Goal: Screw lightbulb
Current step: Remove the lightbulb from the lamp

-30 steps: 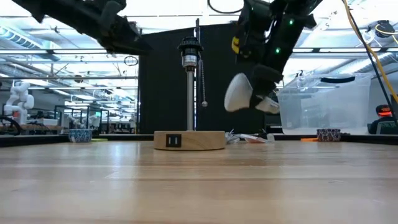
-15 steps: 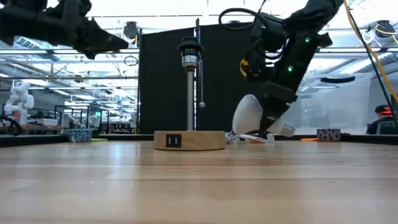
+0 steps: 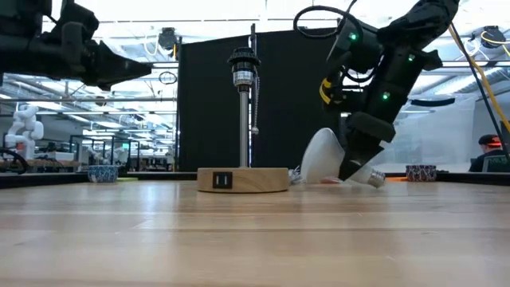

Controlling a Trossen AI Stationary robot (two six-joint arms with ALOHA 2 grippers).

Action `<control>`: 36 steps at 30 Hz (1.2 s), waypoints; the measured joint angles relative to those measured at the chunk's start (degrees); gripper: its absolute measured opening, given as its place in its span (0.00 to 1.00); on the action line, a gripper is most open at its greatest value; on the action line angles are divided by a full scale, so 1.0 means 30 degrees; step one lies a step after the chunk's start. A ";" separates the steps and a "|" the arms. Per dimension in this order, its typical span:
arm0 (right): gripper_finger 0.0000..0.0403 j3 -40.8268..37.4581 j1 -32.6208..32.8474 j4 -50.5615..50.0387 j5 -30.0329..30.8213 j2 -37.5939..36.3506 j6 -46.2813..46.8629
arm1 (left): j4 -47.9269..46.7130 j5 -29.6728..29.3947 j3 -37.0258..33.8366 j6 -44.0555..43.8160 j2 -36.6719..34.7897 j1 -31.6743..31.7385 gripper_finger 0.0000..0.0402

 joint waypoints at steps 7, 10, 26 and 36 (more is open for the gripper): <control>0.43 -0.0007 0.0102 0.0640 -0.0017 0.0248 -0.0175 | 0.0006 0.0336 -0.0982 -0.0005 -0.1041 0.0000 0.00; 0.43 0.0034 0.0102 0.0782 0.0089 0.0697 -0.0172 | -0.0334 0.0483 -0.1003 -0.0043 -0.1267 0.0000 0.00; 0.42 0.0066 0.0102 0.1456 0.0022 0.1209 -0.0253 | -0.1670 0.1356 -0.1003 0.0913 -0.2971 -0.0003 0.00; 0.43 0.0029 0.0102 0.1568 0.0095 0.1231 -0.0532 | -0.5607 0.1531 -0.1003 0.0839 -0.7469 -0.0007 0.00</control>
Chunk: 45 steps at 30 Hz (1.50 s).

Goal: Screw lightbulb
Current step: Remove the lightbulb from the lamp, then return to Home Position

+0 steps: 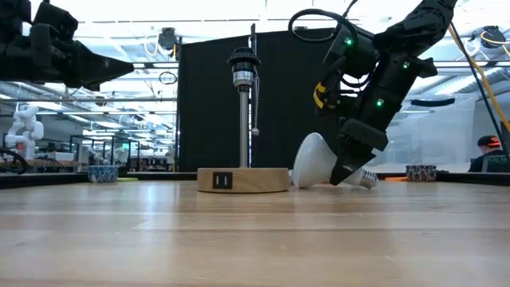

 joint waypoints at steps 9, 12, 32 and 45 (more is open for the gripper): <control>0.43 -0.0004 0.0000 0.0135 -0.0045 0.0015 -0.0136 | -0.0392 0.0050 0.0000 -0.0074 -0.0055 0.0005 0.00; 0.43 -0.0002 0.0000 0.0148 -0.0120 0.0015 -0.0146 | -0.0309 0.0050 0.0000 -0.0147 -0.0061 0.0007 0.00; 0.75 -0.0066 0.0000 -0.0183 -0.0299 -0.4160 -0.1931 | -0.0272 0.0182 -0.0007 -0.0407 -0.0061 0.0005 0.00; 0.20 -0.5351 -0.0007 0.6163 0.0458 -1.3737 -0.6112 | -0.0265 0.0233 -0.0007 -0.0414 -0.0061 0.0006 0.00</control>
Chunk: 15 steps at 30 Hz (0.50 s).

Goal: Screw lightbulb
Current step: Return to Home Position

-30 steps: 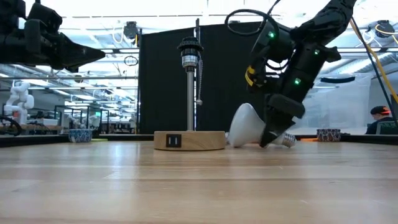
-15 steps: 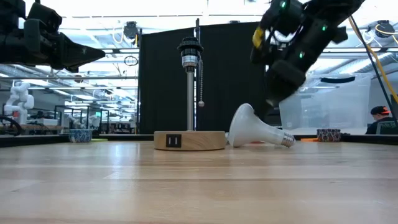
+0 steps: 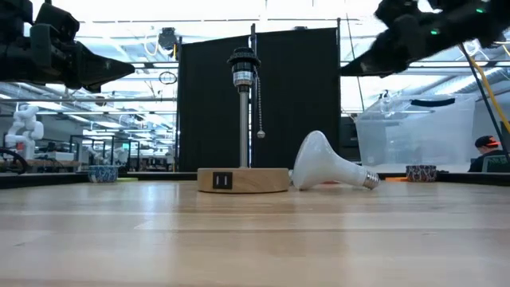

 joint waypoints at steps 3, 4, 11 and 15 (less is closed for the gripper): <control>0.04 -0.1553 0.0000 0.0783 -0.0460 -0.2208 -0.0263 | 0.0027 0.0053 0.0000 0.0007 0.0000 0.0000 0.00; 0.03 -0.1951 0.0000 0.0852 -0.0900 -0.2844 -0.0318 | 0.0035 0.0101 0.0000 0.0010 0.0000 0.0002 0.00; 0.00 -0.4187 0.0007 0.1060 -0.2949 -0.6910 -0.0850 | 0.0146 0.0182 0.0000 0.0175 0.0000 0.0001 0.00; 0.00 -0.5365 -0.0007 0.0922 -0.2950 -0.9495 -0.1226 | 0.0146 0.0182 0.0000 0.0175 0.0000 -0.0003 0.00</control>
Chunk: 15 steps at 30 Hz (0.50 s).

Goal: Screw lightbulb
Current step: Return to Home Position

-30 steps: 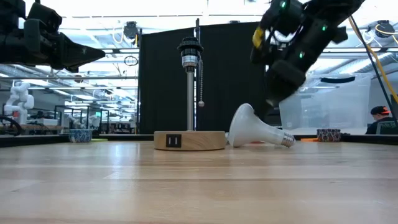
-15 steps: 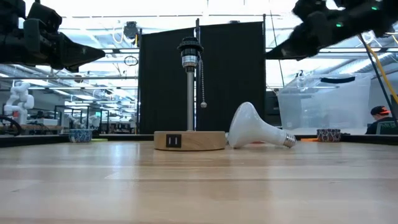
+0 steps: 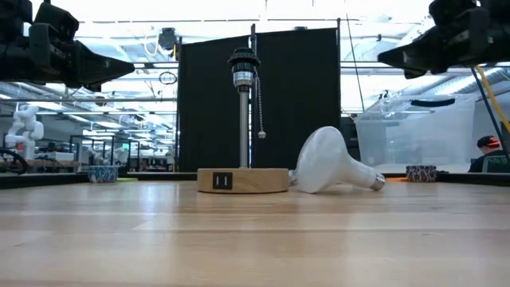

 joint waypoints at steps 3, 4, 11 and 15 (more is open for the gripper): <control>0.00 -0.0377 0.0000 -0.1447 0.0001 -0.1791 0.0080 | 0.0000 0.0000 0.0000 0.0008 0.0000 0.0004 0.00; 0.00 -0.0394 0.0000 -0.1905 -0.0007 -0.2324 0.0180 | -0.0007 -0.0006 0.0000 0.0074 0.0000 -0.0002 0.00; 0.00 -0.0431 0.0000 -0.5026 -0.0077 -0.5583 0.0325 | -0.0015 -0.0006 0.0000 0.0046 0.0000 -0.0001 0.00; 0.00 -0.0424 0.0000 -0.5932 -0.0720 -0.7396 -0.0052 | -0.0019 -0.0007 0.0000 -0.0102 0.0000 0.0000 0.00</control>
